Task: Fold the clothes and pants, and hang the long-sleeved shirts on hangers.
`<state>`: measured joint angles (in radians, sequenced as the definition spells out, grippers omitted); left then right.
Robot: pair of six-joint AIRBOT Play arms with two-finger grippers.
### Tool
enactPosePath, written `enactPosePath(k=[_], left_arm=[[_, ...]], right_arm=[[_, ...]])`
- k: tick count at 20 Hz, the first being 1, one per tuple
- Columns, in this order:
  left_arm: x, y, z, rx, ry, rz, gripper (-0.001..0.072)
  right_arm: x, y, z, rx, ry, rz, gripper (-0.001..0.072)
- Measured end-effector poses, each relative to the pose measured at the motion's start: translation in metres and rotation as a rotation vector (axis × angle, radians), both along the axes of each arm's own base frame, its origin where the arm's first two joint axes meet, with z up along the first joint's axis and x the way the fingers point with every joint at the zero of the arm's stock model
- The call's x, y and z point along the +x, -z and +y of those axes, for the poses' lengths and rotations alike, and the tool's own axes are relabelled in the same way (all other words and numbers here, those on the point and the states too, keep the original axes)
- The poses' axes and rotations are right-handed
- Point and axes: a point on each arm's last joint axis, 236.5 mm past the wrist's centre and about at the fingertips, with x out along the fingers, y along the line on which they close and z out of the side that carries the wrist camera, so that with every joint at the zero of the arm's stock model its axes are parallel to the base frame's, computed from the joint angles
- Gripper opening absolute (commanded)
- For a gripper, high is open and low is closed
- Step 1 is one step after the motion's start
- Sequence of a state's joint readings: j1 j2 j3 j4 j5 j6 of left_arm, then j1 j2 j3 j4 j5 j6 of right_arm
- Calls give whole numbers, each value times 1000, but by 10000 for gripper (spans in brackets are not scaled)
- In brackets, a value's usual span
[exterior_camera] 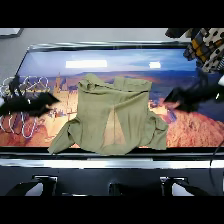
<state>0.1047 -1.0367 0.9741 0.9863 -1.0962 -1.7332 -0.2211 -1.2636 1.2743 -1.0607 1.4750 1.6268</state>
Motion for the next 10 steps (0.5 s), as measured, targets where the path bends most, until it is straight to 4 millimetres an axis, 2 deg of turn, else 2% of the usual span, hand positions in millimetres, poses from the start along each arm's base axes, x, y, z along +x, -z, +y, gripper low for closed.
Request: enactPosePath(k=[2,5,7,10], left_arm=[[-36,22,-11,-18,-19,42,690],[-74,49,-24,-42,-32,100,690],[-90,62,-33,-57,-31,137,690],[-103,72,-43,-68,-22,169,690]], right_arm=[[-47,31,23,48,14,81,633],[-107,76,59,122,18,199,632],[-134,101,78,159,27,253,632],[-146,128,98,192,65,272,632]])
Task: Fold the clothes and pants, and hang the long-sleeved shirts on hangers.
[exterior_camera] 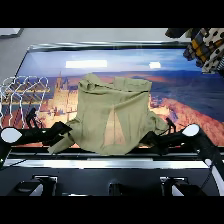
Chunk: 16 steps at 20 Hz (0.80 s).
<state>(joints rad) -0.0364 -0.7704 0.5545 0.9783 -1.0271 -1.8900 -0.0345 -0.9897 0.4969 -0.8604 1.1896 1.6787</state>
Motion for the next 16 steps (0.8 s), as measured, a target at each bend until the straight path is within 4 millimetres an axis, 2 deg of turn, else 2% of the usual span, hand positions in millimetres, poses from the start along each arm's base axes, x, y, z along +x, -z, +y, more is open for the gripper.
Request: enactPosePath(k=[2,3,4,5,6,9,13,16], left_arm=[[-5,4,-5,-5,6,15,690],[-7,4,-7,-7,9,19,690],[-9,5,-8,-8,15,21,690],[-10,6,-10,-8,20,27,690],[-12,8,-12,-8,28,33,690],[-24,20,-21,-6,63,81,690],[-44,43,-36,-2,111,161,690],[-50,58,-49,-3,132,190,690]], right_arm=[[2,14,12,20,38,10,599],[6,20,19,32,60,14,526],[9,26,25,45,75,17,363],[13,31,30,56,90,18,116],[15,35,33,62,101,20,37],[23,43,36,62,127,4,37],[25,39,39,69,123,-21,37],[24,33,41,79,111,-29,37]])
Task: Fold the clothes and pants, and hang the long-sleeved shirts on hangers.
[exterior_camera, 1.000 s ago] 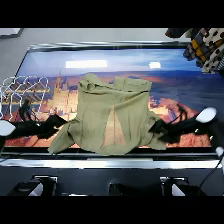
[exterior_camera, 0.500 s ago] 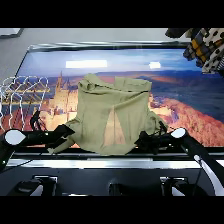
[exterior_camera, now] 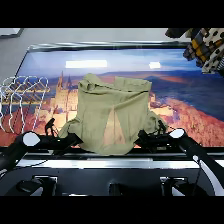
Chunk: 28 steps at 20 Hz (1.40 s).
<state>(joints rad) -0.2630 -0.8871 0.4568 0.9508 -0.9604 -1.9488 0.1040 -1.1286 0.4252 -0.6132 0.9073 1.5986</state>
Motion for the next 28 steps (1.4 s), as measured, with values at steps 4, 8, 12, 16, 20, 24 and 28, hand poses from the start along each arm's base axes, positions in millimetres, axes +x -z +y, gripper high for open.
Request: enactPosePath(k=[4,8,12,16,20,24,28], left_arm=[[6,16,-17,-15,-23,15,660],[18,30,-29,-36,-79,25,33],[29,17,-36,-63,-82,-9,31],[7,-13,-32,-50,23,-27,30],[-40,-52,-25,-40,157,-43,29],[-49,-91,-30,-70,179,-105,29],[-7,-112,-48,-104,113,-165,29]], right_arm=[[-5,-3,3,13,-17,10,37],[-11,-6,5,26,-35,25,37],[-15,-17,8,39,-62,18,36],[-39,-44,3,18,-128,19,36],[-90,-88,-3,8,-164,58,36],[-107,-120,-7,6,-52,61,36],[-56,-133,-6,40,136,17,37]])
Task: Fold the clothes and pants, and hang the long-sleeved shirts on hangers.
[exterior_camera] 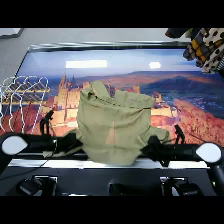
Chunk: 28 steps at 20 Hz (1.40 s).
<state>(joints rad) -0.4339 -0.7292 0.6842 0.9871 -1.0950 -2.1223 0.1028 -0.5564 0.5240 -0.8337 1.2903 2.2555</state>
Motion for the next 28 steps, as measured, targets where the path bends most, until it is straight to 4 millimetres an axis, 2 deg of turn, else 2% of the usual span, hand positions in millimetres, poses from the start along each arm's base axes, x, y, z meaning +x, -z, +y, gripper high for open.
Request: enactPosePath(k=[2,4,6,9,10,11,12,13,14,16,19,21,23,25,28], left_arm=[[31,3,-7,-8,-52,5,29],[63,15,-11,-16,-119,35,30],[97,32,-13,-29,-193,74,29],[136,57,-16,-43,-257,117,30],[146,65,-18,-43,-263,125,31],[154,73,-20,-43,-267,136,36],[161,80,-21,-41,-269,144,74],[166,85,-22,-38,-268,147,216],[172,88,-21,-37,-265,142,352],[184,86,-16,-33,-251,104,374],[197,65,2,10,-198,2,376],[197,47,16,82,-140,-80,376],[191,32,25,161,-74,-155,376],[184,25,25,232,-7,-209,376],[174,25,18,307,79,-256,376]], right_arm=[[38,0,1,20,93,-14,37],[75,6,0,40,185,-8,37],[109,20,-1,65,281,11,37],[147,45,-2,98,395,45,38],[155,54,-3,100,412,52,65],[161,64,-3,97,418,55,160],[165,72,-4,85,407,46,229],[167,77,-4,73,392,29,311],[170,80,-6,58,370,2,333],[176,75,-8,25,316,-80,333],[183,41,-15,-75,180,-252,333],[179,16,-18,-170,56,-335,333],[170,2,-14,-269,-79,-383,338],[155,6,-4,-377,-221,-377,390],[136,33,4,-528,-369,-311,389]])
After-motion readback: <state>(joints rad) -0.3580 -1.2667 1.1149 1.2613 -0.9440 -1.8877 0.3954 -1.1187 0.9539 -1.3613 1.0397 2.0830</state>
